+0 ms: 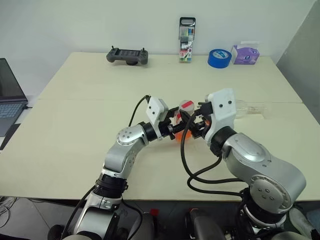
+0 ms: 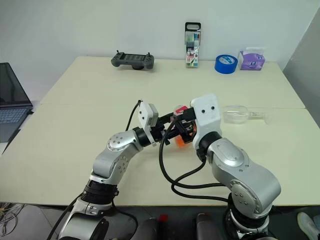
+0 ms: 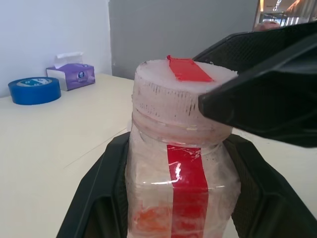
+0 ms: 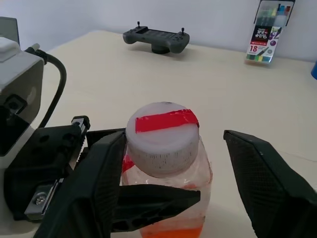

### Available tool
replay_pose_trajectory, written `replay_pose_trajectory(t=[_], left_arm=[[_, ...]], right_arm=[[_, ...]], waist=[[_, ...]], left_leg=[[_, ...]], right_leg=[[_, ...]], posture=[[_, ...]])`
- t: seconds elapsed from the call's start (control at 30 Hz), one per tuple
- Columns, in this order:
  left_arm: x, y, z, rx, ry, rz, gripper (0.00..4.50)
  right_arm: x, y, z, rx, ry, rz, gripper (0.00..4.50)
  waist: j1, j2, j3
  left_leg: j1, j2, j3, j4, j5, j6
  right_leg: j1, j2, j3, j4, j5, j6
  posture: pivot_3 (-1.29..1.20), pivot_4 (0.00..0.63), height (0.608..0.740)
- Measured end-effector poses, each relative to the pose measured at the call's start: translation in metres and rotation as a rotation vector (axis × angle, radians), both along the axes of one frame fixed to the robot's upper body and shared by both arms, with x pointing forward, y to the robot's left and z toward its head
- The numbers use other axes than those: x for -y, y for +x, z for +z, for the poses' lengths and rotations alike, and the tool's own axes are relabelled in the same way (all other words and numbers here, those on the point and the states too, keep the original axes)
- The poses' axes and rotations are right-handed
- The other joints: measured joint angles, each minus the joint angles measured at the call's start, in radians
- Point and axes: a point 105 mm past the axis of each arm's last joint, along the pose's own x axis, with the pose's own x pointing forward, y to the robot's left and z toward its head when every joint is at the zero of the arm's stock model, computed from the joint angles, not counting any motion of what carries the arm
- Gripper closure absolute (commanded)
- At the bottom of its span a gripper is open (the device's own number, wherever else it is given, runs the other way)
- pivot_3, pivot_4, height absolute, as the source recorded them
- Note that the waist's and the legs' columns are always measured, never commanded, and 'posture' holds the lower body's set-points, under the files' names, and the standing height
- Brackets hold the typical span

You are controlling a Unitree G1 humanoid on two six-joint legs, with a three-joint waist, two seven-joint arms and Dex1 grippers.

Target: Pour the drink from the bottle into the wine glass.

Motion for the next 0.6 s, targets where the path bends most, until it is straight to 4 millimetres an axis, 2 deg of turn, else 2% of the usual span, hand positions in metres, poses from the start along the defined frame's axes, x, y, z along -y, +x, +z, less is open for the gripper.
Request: replay_pose_trajectory(t=[0.03, 0.07, 0.37, 0.47, 0.57, 0.6], left_arm=[[0.000, 0.000, 0.000, 0.000, -0.005, 0.002, 2.36], [0.000, 0.000, 0.000, 0.000, -0.005, 0.003, 2.36], [-0.003, 0.003, 0.002, 0.001, -0.013, 0.030, 2.36], [0.003, -0.001, 0.003, 0.009, -0.009, 0.007, 2.36], [0.011, -0.009, 0.008, 0.032, -0.010, -0.041, 2.36], [0.009, -0.008, 0.007, 0.028, -0.007, -0.032, 2.36]], right_arm=[[-0.001, 0.000, 0.001, 0.002, -0.001, 0.000, 2.57], [-0.001, 0.001, 0.001, 0.002, 0.000, 0.000, 2.61], [0.000, 0.007, 0.004, -0.010, -0.002, 0.060, 2.61], [0.013, 0.005, 0.006, -0.016, -0.025, 0.218, 2.61], [0.035, -0.001, 0.017, -0.015, -0.054, 0.425, 2.64], [0.040, -0.008, 0.021, -0.011, -0.097, 0.521, 2.91]], waist=[[0.000, 0.000, 0.000], [0.000, 0.000, 0.000], [0.001, 0.000, 0.000], [0.003, 0.000, 0.000], [0.003, 0.001, 0.001], [0.002, 0.001, 0.001]], left_leg=[[0.000, 0.000, 0.000, 0.000, 0.000, 0.000], [0.000, 0.000, 0.000, 0.000, 0.000, 0.000], [0.000, 0.000, 0.000, 0.000, 0.000, 0.000], [-0.002, -0.002, 0.001, 0.001, 0.000, 0.000], [-0.002, -0.003, 0.003, 0.000, 0.000, 0.001], [-0.001, -0.002, 0.003, 0.000, -0.001, 0.001]], right_leg=[[0.000, 0.000, 0.000, 0.000, 0.000, 0.000], [0.000, 0.000, 0.000, 0.000, 0.000, 0.000], [0.000, 0.000, 0.000, -0.001, 0.000, 0.000], [0.000, -0.001, 0.000, -0.002, 0.000, 0.000], [0.001, -0.002, 0.001, -0.003, 0.000, 0.000], [0.001, -0.002, 0.000, -0.003, 0.000, 0.000]], posture=[[0.00, 0.150, 0.740], [0.00, 0.150, 0.740], [0.00, 0.150, 0.740], [0.00, 0.150, 0.740], [0.00, 0.150, 0.740], [0.00, 0.150, 0.740]])
